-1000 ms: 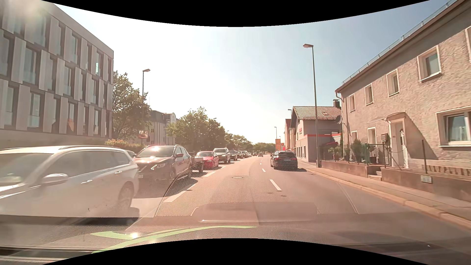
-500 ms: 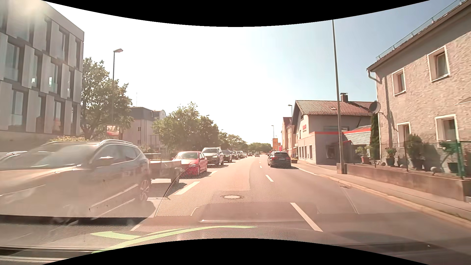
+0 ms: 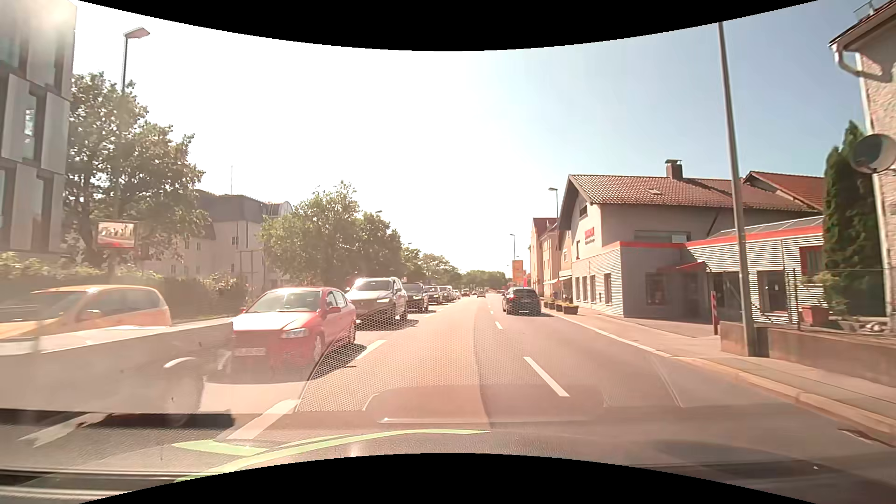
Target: Follow the waypoints while adhering to traffic rules and regulations
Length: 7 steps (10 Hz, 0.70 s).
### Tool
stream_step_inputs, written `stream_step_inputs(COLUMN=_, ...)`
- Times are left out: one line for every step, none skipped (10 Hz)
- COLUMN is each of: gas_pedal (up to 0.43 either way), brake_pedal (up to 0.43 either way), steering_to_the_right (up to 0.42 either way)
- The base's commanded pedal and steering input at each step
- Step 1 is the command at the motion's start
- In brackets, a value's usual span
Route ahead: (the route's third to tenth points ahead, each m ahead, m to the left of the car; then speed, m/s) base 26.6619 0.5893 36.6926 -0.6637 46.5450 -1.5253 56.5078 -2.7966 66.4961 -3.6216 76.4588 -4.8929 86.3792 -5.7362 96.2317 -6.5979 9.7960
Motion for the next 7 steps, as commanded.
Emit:
stream_step_inputs(gas_pedal=0.059, brake_pedal=0.0, steering_to_the_right=0.021)
stream_step_inputs(gas_pedal=0.059, brake_pedal=0.0, steering_to_the_right=0.021)
stream_step_inputs(gas_pedal=0.059, brake_pedal=0.0, steering_to_the_right=0.021)
stream_step_inputs(gas_pedal=0.059, brake_pedal=0.0, steering_to_the_right=0.02)
stream_step_inputs(gas_pedal=0.059, brake_pedal=0.0, steering_to_the_right=0.017)
stream_step_inputs(gas_pedal=0.059, brake_pedal=0.0, steering_to_the_right=0.016)
stream_step_inputs(gas_pedal=0.059, brake_pedal=0.0, steering_to_the_right=0.016)
